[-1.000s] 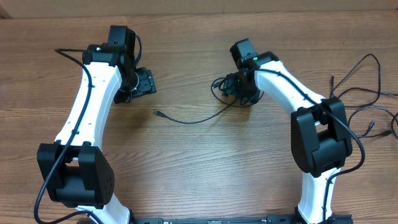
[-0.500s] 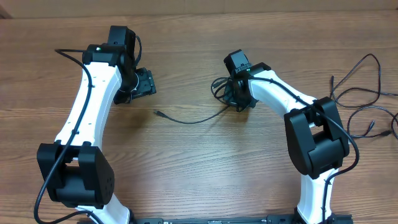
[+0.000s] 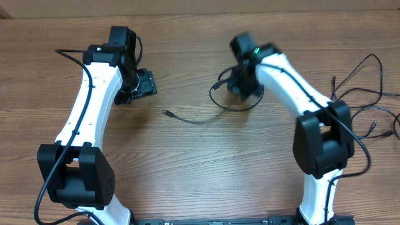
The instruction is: Untangle cables
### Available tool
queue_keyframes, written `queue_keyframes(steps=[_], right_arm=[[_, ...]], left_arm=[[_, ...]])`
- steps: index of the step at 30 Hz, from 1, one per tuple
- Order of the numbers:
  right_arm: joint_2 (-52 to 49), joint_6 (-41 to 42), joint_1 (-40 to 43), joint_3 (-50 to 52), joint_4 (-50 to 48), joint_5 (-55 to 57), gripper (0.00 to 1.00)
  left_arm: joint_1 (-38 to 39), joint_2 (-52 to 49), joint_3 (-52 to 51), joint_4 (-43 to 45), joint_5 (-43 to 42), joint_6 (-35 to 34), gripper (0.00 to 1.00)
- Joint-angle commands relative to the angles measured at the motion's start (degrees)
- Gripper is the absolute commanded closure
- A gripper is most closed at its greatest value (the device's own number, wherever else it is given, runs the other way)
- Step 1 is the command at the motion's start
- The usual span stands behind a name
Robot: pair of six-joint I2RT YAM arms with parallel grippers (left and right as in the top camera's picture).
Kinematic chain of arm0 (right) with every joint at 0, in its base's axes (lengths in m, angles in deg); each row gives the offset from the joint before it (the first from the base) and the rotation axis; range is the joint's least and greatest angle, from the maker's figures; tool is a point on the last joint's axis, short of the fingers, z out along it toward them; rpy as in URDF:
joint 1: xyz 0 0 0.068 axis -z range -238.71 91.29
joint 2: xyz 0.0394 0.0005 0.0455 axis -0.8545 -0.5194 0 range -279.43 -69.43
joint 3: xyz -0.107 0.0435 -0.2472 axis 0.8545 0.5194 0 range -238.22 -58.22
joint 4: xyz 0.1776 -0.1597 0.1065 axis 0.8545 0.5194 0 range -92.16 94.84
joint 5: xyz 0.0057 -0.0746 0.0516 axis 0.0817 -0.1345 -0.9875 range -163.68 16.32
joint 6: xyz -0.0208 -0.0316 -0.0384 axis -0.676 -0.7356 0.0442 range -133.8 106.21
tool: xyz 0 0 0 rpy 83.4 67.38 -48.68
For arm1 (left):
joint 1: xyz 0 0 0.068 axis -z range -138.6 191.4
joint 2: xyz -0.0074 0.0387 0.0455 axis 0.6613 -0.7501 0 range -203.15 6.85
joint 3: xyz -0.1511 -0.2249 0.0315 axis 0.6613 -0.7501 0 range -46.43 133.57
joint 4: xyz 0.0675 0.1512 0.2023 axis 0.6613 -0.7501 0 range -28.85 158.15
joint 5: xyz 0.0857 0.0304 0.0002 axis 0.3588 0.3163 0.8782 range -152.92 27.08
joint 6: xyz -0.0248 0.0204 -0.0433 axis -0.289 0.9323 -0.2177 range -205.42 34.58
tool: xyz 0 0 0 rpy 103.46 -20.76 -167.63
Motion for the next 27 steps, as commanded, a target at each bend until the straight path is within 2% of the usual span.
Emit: queue_keyframes(steps=[1, 7, 14, 17, 19, 21, 24, 27], right_arm=[[7.3, -3.6, 1.5, -12.5, 3.8, -0.7, 0.96], [9.6, -6.4, 2.4, -23.7, 8.2, -0.7, 0.96], [10.3, -8.6, 2.6, -25.0, 8.8, 4.9, 0.96], [9.6, -8.5, 3.0, -24.9, 12.1, 6.5, 0.82], [8.9, -8.5, 3.1, -24.6, 13.9, 6.4, 0.66], [8.3, -8.1, 3.1, -23.5, 15.3, 6.4, 0.60], [7.6, -6.8, 3.1, -19.8, 15.7, 6.4, 0.57], [7.1, -5.8, 3.1, -15.0, 14.4, 6.4, 0.49]], left_arm=[[0.2, 0.6, 0.7, 0.0, 0.1, 0.1, 0.27], [0.2, 0.6, 0.7, 0.1, 0.1, 0.0, 0.27], [0.2, 0.6, 0.7, 0.0, 0.1, 0.1, 0.27], [0.2, 0.6, 0.7, 0.0, 0.1, 0.1, 0.27], [0.2, 0.6, 0.7, 0.1, 0.1, 0.1, 0.27], [0.2, 0.6, 0.7, 0.1, 0.1, 0.1, 0.27], [0.2, 0.6, 0.7, 0.1, 0.1, 0.1, 0.26], [0.2, 0.6, 0.7, 0.0, 0.1, 0.1, 0.27]])
